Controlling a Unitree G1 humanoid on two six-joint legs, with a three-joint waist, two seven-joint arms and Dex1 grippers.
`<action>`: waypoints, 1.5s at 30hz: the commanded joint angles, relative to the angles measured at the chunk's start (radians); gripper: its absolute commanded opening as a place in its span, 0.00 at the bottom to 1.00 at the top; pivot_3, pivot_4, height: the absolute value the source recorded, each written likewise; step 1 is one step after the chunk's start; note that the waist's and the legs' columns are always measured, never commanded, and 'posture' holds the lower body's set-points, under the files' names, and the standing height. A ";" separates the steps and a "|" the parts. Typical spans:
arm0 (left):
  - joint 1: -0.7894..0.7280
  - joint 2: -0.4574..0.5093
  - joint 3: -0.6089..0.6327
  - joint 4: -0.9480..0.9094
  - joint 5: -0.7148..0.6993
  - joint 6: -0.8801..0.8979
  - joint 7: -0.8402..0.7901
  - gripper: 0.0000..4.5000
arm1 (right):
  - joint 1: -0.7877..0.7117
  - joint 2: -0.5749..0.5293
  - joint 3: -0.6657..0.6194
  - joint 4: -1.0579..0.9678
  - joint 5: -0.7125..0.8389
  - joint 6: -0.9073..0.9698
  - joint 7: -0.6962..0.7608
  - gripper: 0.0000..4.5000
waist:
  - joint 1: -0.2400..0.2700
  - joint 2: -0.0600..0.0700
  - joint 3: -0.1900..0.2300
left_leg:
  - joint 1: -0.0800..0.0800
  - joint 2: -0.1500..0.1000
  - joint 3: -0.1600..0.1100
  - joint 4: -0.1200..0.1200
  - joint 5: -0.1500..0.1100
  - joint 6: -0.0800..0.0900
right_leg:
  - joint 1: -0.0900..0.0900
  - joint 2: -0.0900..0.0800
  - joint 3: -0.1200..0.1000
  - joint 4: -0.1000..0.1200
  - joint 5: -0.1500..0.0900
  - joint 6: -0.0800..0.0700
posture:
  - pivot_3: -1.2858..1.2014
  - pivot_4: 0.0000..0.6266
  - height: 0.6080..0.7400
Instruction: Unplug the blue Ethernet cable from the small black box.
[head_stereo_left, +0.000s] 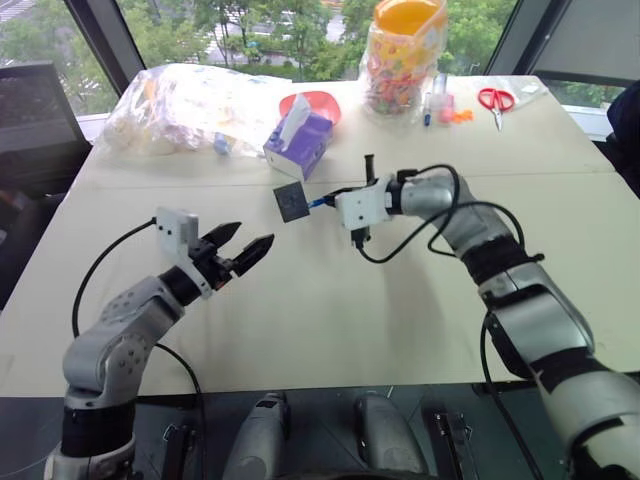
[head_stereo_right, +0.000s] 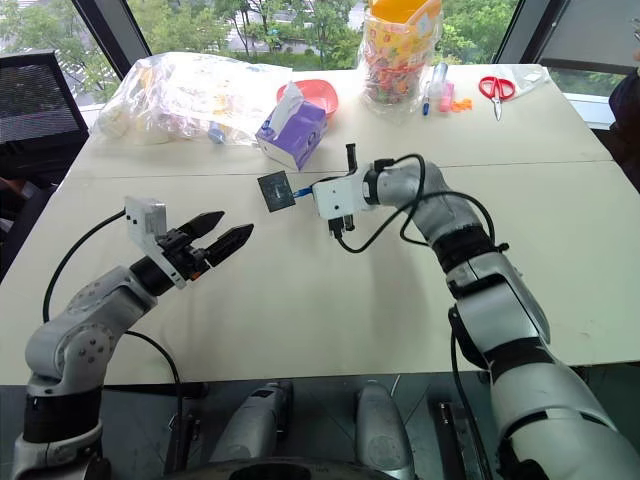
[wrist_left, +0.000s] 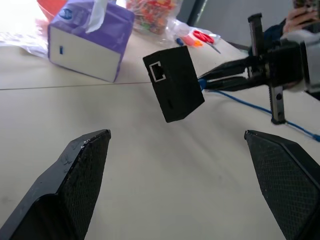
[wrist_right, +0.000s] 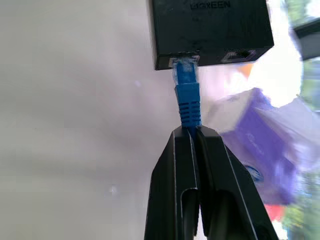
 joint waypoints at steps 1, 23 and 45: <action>-0.053 0.039 0.026 0.009 -0.054 0.038 -0.040 1.00 | 0.052 -0.038 -0.039 -0.149 -0.117 -0.076 -0.275 0.01 | 0.002 0.000 0.000 | 0.000 0.000 0.000 0.000 0.000 0.000 | 0.000 0.000 0.000 0.000 0.000 0.000 | 0.52 0.24 0.90; -0.220 0.113 -0.057 0.064 -0.066 0.105 -0.205 1.00 | 0.272 -0.077 -0.048 -0.425 -0.107 -0.102 -0.416 0.01 | 0.003 -0.001 0.000 | 0.000 0.000 0.000 0.001 0.001 0.000 | 0.002 0.000 0.000 0.000 0.000 0.000 | 0.52 0.24 0.90; -0.223 0.099 -0.104 0.058 -0.001 0.031 -0.270 0.11 | 0.287 -0.075 -0.051 -0.452 -0.040 -0.116 -0.302 0.00 | 0.003 -0.001 0.000 | 0.000 0.000 0.000 0.001 0.001 0.001 | 0.002 0.000 0.000 0.000 0.000 0.000 | 0.52 0.24 0.90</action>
